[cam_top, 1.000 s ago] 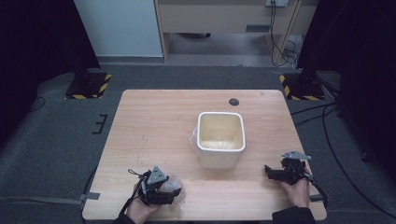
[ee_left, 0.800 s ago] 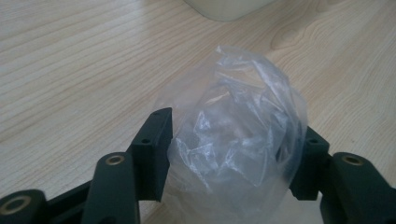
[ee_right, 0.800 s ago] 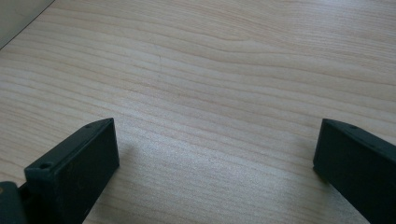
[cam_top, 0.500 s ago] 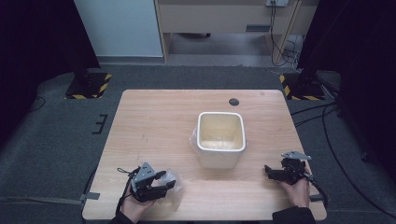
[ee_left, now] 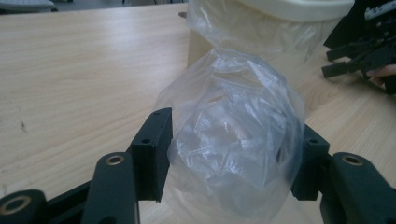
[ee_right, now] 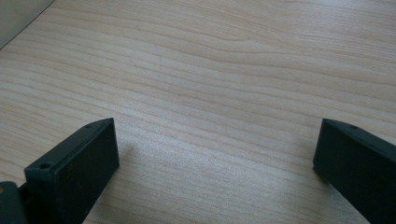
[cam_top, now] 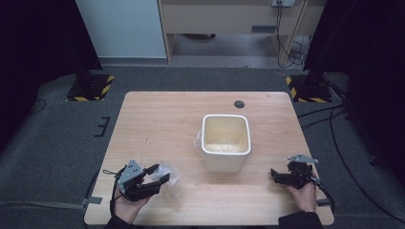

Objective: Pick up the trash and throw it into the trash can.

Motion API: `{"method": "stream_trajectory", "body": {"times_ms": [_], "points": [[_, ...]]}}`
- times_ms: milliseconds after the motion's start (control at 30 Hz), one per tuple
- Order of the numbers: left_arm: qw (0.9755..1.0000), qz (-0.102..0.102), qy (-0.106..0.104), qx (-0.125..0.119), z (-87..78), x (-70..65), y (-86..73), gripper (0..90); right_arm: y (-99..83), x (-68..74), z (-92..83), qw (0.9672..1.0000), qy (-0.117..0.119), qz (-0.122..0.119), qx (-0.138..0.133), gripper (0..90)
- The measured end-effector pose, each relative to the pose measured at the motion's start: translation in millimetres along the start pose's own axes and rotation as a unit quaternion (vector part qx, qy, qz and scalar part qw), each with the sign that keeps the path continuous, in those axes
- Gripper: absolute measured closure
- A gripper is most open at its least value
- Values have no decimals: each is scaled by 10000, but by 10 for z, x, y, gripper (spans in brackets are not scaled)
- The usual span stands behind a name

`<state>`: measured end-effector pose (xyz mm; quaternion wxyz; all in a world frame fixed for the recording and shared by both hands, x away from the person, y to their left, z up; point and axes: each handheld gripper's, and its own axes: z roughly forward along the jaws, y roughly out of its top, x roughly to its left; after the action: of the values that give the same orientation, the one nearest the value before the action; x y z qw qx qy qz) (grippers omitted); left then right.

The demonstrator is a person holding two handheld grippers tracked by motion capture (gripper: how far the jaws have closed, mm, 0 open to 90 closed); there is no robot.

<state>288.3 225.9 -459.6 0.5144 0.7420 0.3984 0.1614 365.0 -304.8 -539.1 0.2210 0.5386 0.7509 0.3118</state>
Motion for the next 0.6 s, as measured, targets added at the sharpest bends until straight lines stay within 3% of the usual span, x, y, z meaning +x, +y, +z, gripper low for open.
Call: {"method": "stream_trajectory", "body": {"times_ms": [233,600], "points": [[9993,108,49,-351,-96,16,185,421,0,0,0,10000,0,-1,-1,3],[9970,361,40,-677,-26,-54,484,426,0,-1,0,10000,-1,-5,-2,3]]}}
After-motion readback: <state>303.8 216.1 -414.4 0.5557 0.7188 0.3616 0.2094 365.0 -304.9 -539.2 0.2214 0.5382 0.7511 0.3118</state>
